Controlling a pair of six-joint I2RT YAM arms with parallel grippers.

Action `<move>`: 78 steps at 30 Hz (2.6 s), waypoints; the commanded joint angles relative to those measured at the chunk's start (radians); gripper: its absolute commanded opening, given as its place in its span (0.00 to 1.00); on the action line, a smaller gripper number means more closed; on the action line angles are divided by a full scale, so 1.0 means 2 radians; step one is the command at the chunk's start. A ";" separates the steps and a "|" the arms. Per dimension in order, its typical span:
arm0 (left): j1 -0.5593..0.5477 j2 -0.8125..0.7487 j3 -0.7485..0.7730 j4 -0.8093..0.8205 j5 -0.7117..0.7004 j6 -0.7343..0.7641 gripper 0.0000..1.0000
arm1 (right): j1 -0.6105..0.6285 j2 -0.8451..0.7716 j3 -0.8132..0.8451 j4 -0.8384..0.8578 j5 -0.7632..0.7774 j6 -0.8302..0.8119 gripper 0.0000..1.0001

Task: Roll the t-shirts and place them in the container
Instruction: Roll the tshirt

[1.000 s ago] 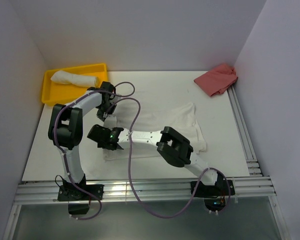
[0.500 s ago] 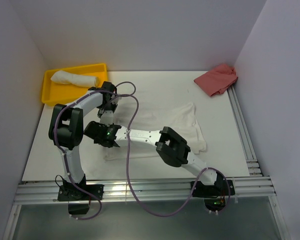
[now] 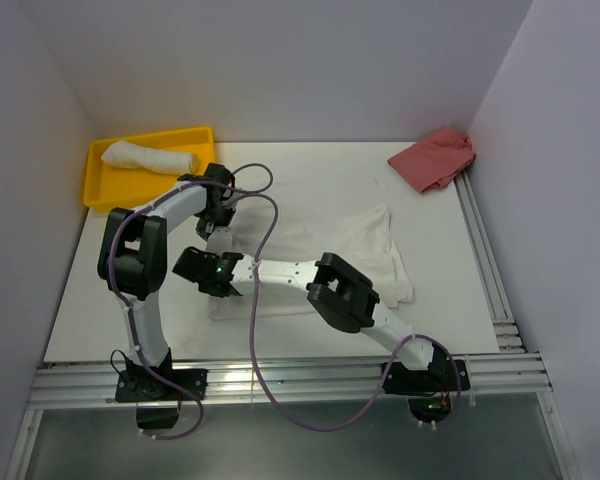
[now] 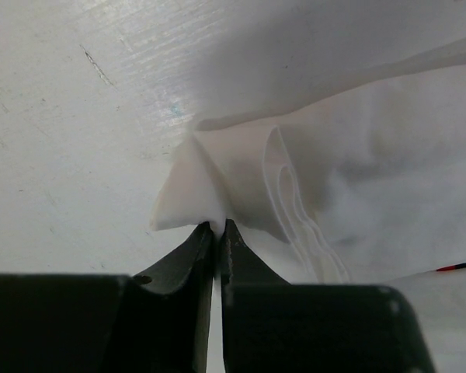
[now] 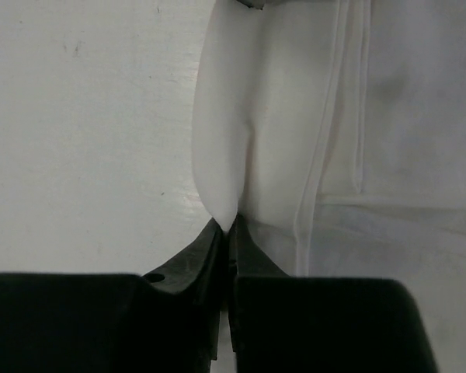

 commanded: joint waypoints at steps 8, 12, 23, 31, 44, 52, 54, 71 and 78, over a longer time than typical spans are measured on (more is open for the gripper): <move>0.002 -0.013 0.057 -0.020 0.054 0.024 0.45 | -0.041 -0.100 -0.219 0.228 -0.111 0.035 0.00; 0.010 -0.023 0.078 -0.035 0.086 0.031 0.56 | -0.056 -0.126 -0.277 0.293 -0.149 0.055 0.00; 0.080 -0.067 0.081 -0.067 0.195 0.058 0.57 | -0.094 -0.156 -0.436 0.539 -0.250 0.143 0.00; 0.101 -0.099 0.005 -0.038 0.244 0.069 0.53 | -0.110 -0.138 -0.496 0.656 -0.277 0.211 0.00; 0.106 -0.041 -0.068 0.041 0.285 0.055 0.55 | -0.111 -0.126 -0.502 0.671 -0.279 0.219 0.00; 0.101 -0.008 -0.066 0.061 0.241 0.033 0.39 | -0.107 -0.150 -0.486 0.612 -0.266 0.181 0.37; 0.099 -0.008 -0.066 0.064 0.221 0.029 0.36 | -0.104 -0.165 -0.483 0.586 -0.258 0.173 0.44; 0.073 -0.001 -0.058 0.059 0.161 0.029 0.33 | -0.053 -0.250 -0.505 0.479 -0.206 0.143 0.33; 0.068 -0.005 -0.055 0.057 0.158 0.028 0.34 | -0.033 -0.248 -0.500 0.443 -0.196 0.149 0.11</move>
